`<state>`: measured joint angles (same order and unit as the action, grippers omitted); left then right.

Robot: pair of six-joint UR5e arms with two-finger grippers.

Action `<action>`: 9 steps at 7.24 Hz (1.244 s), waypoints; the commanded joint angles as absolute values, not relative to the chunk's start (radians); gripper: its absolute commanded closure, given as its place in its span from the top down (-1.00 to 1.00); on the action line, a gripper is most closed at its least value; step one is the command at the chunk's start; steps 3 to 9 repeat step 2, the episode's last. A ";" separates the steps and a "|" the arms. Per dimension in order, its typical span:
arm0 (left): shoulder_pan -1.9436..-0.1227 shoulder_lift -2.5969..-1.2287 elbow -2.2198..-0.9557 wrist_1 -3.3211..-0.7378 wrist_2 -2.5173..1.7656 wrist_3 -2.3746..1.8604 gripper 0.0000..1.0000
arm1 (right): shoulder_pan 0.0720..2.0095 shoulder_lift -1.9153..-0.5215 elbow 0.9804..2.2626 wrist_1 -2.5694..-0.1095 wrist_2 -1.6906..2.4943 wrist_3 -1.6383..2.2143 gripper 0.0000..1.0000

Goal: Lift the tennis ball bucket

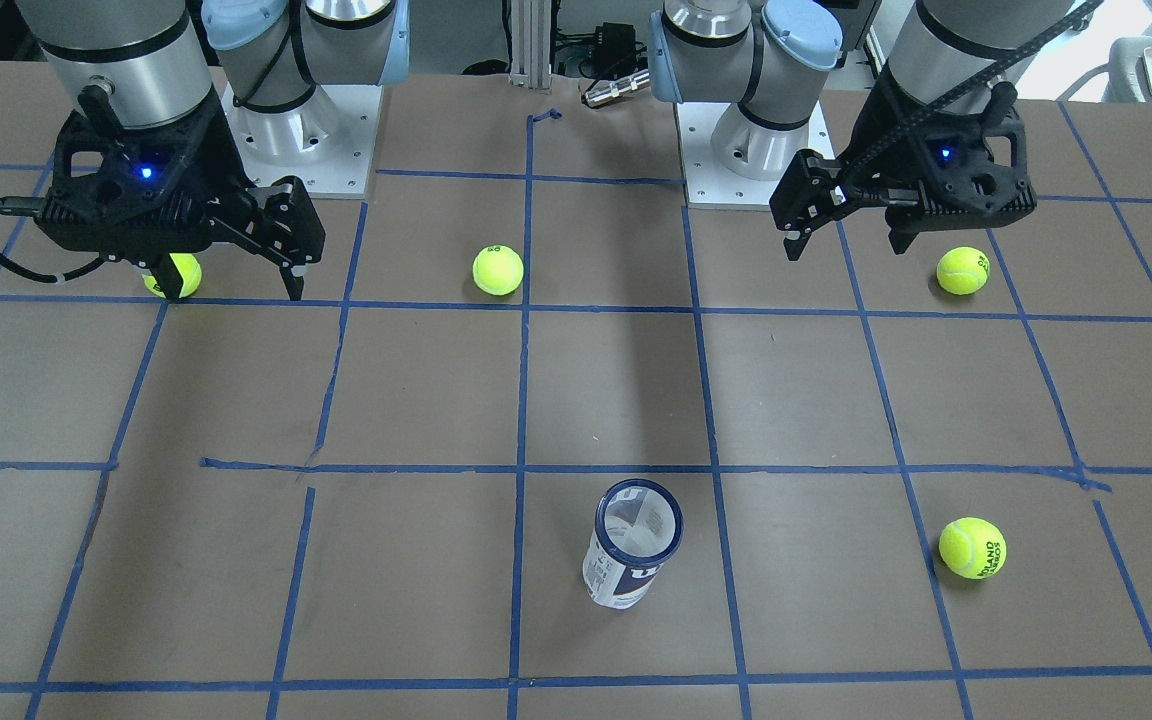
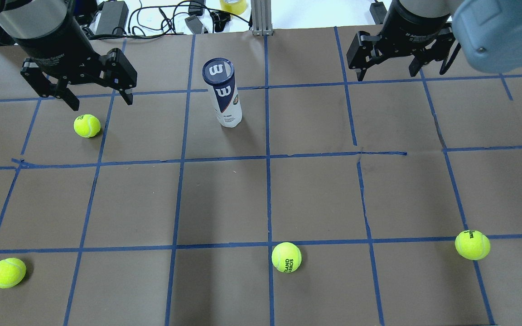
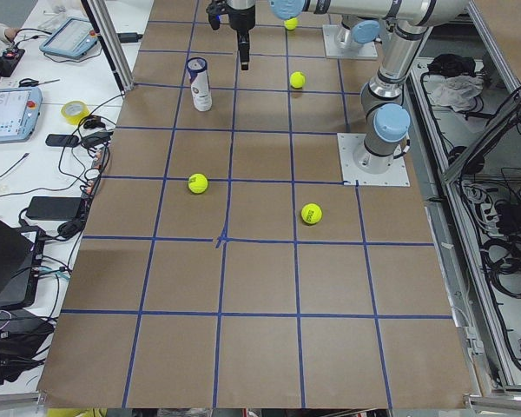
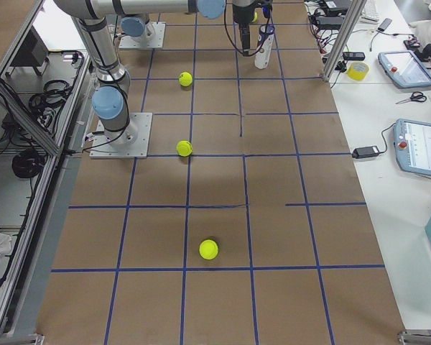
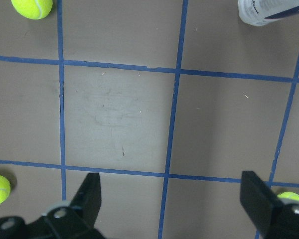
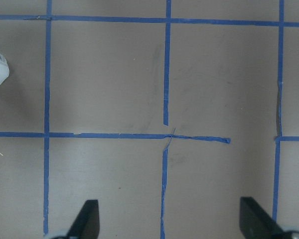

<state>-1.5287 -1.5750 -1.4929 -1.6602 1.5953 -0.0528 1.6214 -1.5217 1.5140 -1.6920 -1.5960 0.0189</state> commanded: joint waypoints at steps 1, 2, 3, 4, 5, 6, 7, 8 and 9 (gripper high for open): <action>-1.528 -1.571 -1.499 -1.652 1.595 -0.051 1.00 | 1.621 -1.522 1.514 -1.692 -1.595 0.018 1.00; -1.528 -1.569 -1.499 -1.652 1.595 -0.051 1.00 | 1.621 -1.520 1.514 -1.692 -1.597 0.018 1.00; -1.528 -1.569 -1.499 -1.652 1.595 -0.051 1.00 | 1.621 -1.520 1.514 -1.692 -1.597 0.018 1.00; -1.528 -1.569 -1.499 -1.652 1.595 -0.051 1.00 | 1.621 -1.520 1.514 -1.692 -1.597 0.018 1.00; -1.528 -1.569 -1.499 -1.652 1.595 -0.051 1.00 | 1.621 -1.520 1.514 -1.692 -1.597 0.018 1.00; -1.528 -1.569 -1.499 -1.652 1.595 -0.051 1.00 | 1.621 -1.520 1.514 -1.692 -1.597 0.018 1.00; -1.528 -1.569 -1.499 -1.652 1.595 -0.051 1.00 | 1.621 -1.520 1.514 -1.692 -1.597 0.018 1.00; -1.528 -1.569 -1.499 -1.652 1.595 -0.051 1.00 | 1.621 -1.520 1.514 -1.692 -1.597 0.018 1.00; -1.528 -1.569 -1.499 -1.652 1.595 -0.051 1.00 | 1.621 -1.520 1.514 -1.692 -1.597 0.018 1.00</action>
